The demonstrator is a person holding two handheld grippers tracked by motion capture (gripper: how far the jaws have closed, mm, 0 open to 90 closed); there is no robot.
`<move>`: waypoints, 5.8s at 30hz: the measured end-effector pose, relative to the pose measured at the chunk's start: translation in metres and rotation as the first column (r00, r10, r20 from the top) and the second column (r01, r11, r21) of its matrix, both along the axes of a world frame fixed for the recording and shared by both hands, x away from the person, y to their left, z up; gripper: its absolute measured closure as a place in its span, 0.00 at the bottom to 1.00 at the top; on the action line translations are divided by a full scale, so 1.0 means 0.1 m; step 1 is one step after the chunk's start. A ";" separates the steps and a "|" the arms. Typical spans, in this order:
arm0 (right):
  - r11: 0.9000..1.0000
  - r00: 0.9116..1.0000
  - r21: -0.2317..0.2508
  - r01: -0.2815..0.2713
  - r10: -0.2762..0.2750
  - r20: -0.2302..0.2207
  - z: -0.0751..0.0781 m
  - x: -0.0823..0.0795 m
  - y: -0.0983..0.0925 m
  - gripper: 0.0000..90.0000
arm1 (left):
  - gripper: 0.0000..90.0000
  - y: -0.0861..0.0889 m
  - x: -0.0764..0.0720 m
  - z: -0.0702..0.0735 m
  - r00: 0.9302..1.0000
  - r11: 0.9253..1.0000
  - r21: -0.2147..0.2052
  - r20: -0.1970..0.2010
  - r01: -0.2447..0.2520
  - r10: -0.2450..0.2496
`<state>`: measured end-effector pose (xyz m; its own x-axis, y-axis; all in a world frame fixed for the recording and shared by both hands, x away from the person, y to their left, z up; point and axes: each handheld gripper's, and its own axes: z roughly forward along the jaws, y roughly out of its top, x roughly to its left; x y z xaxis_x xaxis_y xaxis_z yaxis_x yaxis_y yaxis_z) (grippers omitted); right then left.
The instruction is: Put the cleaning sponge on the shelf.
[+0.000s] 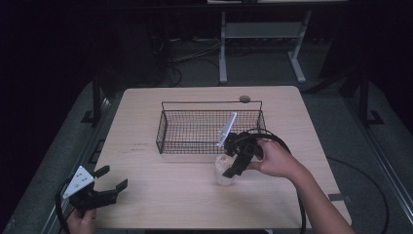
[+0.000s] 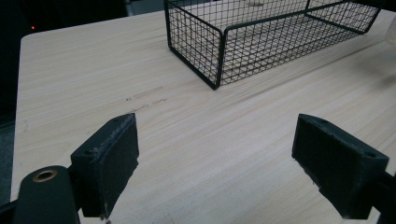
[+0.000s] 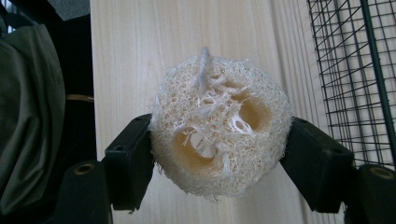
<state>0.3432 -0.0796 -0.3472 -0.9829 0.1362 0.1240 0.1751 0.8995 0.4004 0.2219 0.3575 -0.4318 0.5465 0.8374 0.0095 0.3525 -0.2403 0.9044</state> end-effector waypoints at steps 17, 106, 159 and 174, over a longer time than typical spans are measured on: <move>1.000 1.000 0.005 0.008 -0.008 0.009 0.17 0.09 0.00 0.32 | 0.16 -0.01 0.00 0.00 1.000 1.000 0.004 -0.001 0.003 -0.003; 0.985 0.986 -0.036 0.168 -0.167 0.017 0.56 1.08 -0.01 0.32 | 0.16 0.02 0.00 0.01 1.000 1.000 0.005 0.002 0.001 -0.001; 0.966 0.967 -0.041 0.254 -0.254 -0.003 0.16 1.46 -0.02 0.32 | 0.15 0.02 -0.01 0.00 1.000 1.000 0.005 0.003 0.004 -0.004; 0.964 0.965 -0.048 0.261 -0.262 -0.014 0.00 1.46 -0.04 0.32 | 0.16 0.02 -0.01 0.00 1.000 1.000 0.003 0.003 0.002 -0.002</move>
